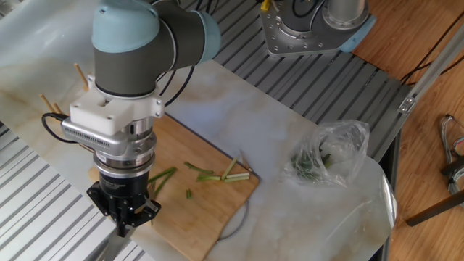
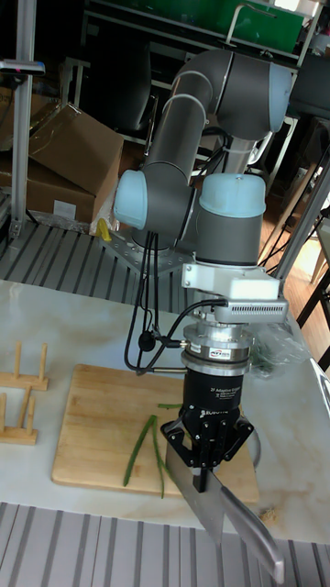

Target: Chop the green garlic

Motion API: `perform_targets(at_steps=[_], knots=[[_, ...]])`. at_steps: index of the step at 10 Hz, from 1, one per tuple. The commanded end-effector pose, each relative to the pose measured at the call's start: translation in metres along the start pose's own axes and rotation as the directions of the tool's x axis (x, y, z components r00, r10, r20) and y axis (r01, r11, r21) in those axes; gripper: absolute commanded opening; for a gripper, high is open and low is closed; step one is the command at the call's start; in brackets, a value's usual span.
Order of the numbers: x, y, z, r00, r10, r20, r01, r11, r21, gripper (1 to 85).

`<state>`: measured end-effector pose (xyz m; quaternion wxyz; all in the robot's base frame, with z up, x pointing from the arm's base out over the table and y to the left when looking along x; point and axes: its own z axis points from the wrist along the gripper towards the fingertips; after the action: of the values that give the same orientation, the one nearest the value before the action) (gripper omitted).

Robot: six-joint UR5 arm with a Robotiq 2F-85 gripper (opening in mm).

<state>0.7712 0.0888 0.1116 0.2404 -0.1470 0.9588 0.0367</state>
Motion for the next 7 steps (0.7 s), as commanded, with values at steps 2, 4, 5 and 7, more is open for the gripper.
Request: perform_targets(at_steps=[2, 4, 5, 7], knots=[[0.004, -0.010, -0.001, 1.000, -0.001, -0.001, 0.001, 1.000, 0.014, 1.3], [0.007, -0.015, -0.001, 1.000, -0.010, -0.004, 0.010, 1.000, 0.023, 1.3], [0.009, -0.016, -0.002, 1.000, -0.013, -0.004, 0.013, 1.000, 0.023, 1.3], [0.010, -0.018, -0.003, 1.000, -0.017, -0.003, 0.017, 1.000, 0.024, 1.3]])
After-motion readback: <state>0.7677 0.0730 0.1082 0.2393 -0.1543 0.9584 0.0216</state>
